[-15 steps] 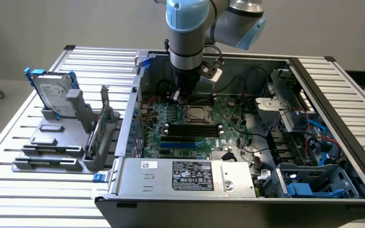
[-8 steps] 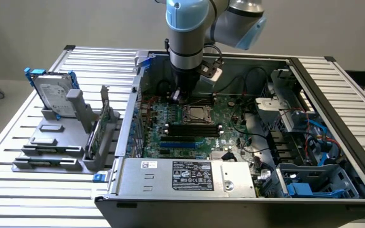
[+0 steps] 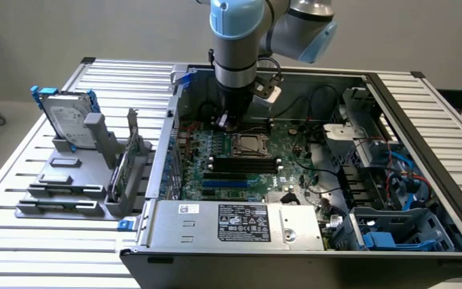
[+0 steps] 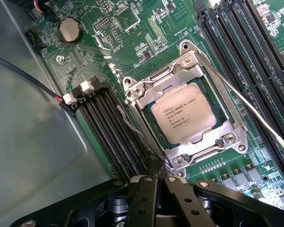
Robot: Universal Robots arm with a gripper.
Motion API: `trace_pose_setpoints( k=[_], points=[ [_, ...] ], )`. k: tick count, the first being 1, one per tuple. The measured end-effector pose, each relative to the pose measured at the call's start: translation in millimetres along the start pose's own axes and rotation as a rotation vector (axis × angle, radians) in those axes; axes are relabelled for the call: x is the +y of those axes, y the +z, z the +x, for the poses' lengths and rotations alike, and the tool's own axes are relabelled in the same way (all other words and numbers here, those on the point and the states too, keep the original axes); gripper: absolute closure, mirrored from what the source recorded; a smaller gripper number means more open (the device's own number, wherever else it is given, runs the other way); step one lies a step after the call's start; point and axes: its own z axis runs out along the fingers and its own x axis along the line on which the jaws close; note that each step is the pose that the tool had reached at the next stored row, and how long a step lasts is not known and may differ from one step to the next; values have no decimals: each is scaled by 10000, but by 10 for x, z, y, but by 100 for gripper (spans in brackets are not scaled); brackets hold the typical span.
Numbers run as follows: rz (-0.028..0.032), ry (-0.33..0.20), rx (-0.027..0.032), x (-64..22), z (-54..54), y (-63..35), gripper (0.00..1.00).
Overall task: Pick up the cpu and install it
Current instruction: 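Close the cpu cover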
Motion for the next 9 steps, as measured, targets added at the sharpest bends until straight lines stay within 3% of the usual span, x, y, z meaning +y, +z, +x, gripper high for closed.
trace_pose_setpoints(
  k=[9],
  points=[
    [-22, 35, -24, -1, 5, 1, 89]
  ],
)
